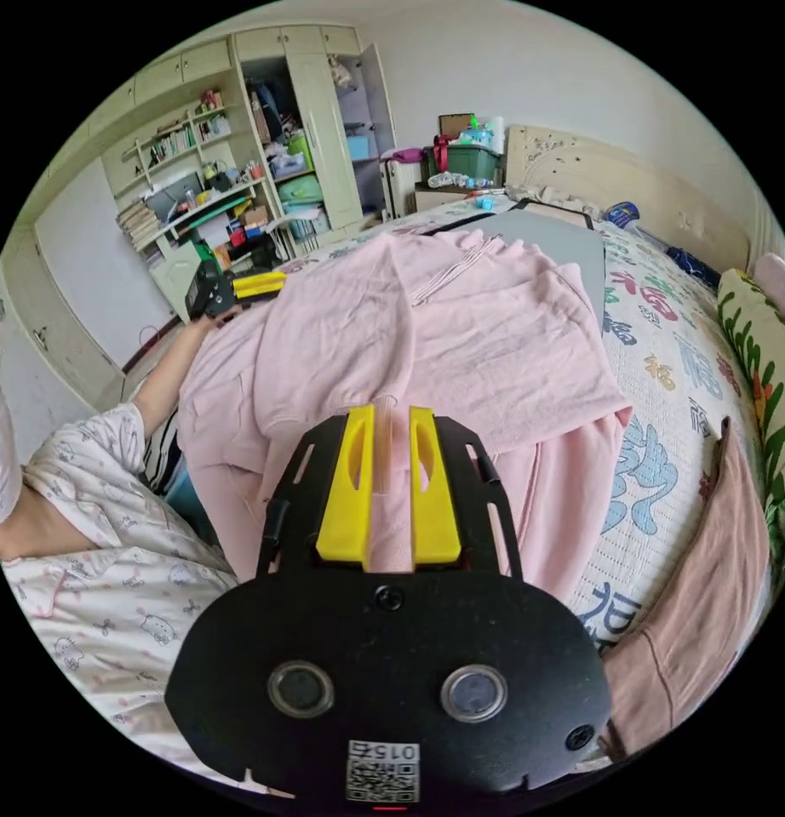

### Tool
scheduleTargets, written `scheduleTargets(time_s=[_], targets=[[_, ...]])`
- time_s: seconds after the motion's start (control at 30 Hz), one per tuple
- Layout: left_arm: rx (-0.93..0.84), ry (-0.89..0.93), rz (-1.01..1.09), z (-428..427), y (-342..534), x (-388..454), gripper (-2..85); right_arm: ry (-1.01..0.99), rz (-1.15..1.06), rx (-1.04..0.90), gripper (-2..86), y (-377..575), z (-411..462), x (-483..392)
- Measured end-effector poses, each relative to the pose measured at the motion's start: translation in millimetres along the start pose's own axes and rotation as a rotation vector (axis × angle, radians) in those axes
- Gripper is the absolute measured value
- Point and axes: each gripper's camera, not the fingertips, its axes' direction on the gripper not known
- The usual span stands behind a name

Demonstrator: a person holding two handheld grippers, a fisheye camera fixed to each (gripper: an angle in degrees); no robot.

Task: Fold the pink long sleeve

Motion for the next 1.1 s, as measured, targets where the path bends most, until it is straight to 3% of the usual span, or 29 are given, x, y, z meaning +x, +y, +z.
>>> scheduleTargets(time_s=[0.17, 0.27, 0.4, 0.57, 0.67, 0.83, 0.97, 1.1], targets=[[-0.086, 0.142, -0.005, 18, 24, -39, 3.7, -0.078, -0.003, 0.017, 1.2, -2, -16, 23], [-0.067, 0.146, -0.051, 12, 54, -85, 4.5, 0.009, 0.059, 0.099, 2.3, -3, -46, 61], [0.103, 0.101, -0.285, 9, 54, -160, 4.0, 0.093, 0.127, 0.227, 7.0, -55, -62, 127], [0.281, 0.428, -0.544, 91, -16, -205, 11.0, 0.051, 0.186, 0.25, 10.9, -176, -16, 199], [0.222, 0.482, -0.695, 176, -63, -209, 12.8, 0.052, 0.234, 0.217, 11.6, -244, 30, 234], [-0.063, 0.514, -0.586, 304, -125, -173, 12.1, 0.149, 0.302, 0.111, 12.5, -317, 109, 277], [-0.13, 0.56, -0.511, 336, -140, -156, 11.9, 0.178, 0.306, -0.03, 13.2, -342, 154, 300], [-0.187, 0.481, -0.425, 336, -153, -143, 6.5, 0.051, 0.317, -0.077, 7.8, -354, 171, 316]])
